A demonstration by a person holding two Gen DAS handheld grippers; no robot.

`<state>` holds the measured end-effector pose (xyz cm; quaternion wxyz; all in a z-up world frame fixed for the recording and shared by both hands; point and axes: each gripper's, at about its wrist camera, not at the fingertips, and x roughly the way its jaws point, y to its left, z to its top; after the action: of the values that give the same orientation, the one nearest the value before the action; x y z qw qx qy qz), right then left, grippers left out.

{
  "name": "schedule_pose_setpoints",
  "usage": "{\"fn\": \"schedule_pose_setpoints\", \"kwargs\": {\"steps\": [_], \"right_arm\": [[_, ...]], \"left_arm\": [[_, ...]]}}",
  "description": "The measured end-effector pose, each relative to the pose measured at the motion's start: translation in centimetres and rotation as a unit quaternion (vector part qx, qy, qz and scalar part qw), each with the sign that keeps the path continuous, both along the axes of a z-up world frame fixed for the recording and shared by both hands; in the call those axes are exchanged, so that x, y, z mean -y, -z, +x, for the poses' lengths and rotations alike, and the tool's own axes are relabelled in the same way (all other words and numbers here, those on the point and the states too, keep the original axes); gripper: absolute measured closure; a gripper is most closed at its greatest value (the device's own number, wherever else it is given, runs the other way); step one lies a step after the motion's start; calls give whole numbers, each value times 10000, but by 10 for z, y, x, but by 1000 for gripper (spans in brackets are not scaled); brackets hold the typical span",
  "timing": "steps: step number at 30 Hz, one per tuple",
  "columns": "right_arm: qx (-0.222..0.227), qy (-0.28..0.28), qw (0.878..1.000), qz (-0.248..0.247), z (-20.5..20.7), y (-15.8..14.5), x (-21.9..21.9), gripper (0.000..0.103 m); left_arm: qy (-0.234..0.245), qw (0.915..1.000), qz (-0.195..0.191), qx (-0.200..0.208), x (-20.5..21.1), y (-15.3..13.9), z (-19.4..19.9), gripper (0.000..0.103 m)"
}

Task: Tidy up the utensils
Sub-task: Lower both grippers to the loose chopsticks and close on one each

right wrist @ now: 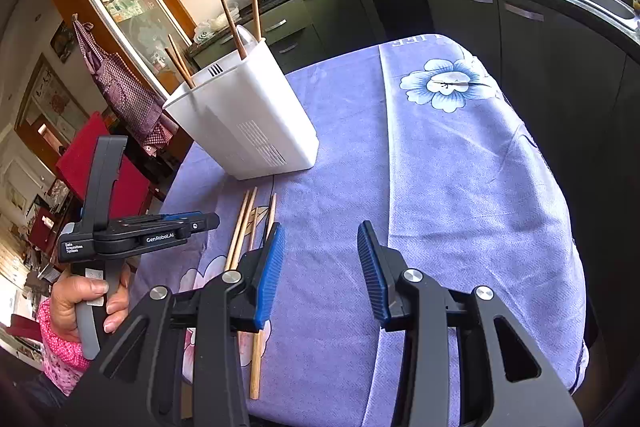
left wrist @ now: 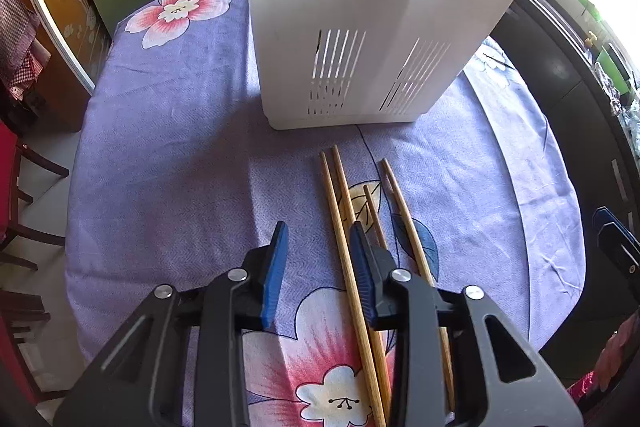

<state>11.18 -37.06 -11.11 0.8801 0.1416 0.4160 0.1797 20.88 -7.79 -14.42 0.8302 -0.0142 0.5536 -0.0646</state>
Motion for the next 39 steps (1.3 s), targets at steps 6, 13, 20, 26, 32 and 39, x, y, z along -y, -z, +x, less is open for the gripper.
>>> {"fn": "schedule_pose_setpoints", "kwargs": {"steps": [6,13,20,26,32,39], "right_arm": [[-74,-11,10000,42,3,6,2,65],[-247,-94,9996,34,17,12,-11,65],[-296,-369,9980,-410,26,19,-40,65],[-202,-994,9868,-1259,39,35,-105,65],[-462,-1162,9804,-1523,59,62,-139,75],[-574,-1231,9737,-1829,72,75,-164,82]], "left_arm": [[25,9998,56,-180,7,14,8,79],[59,9993,210,-289,15,23,13,83],[67,9990,370,-235,16,27,13,88],[92,9994,293,-152,13,27,10,95],[73,9994,308,-113,0,27,5,95],[102,9994,325,-47,-11,27,-2,95]]}}
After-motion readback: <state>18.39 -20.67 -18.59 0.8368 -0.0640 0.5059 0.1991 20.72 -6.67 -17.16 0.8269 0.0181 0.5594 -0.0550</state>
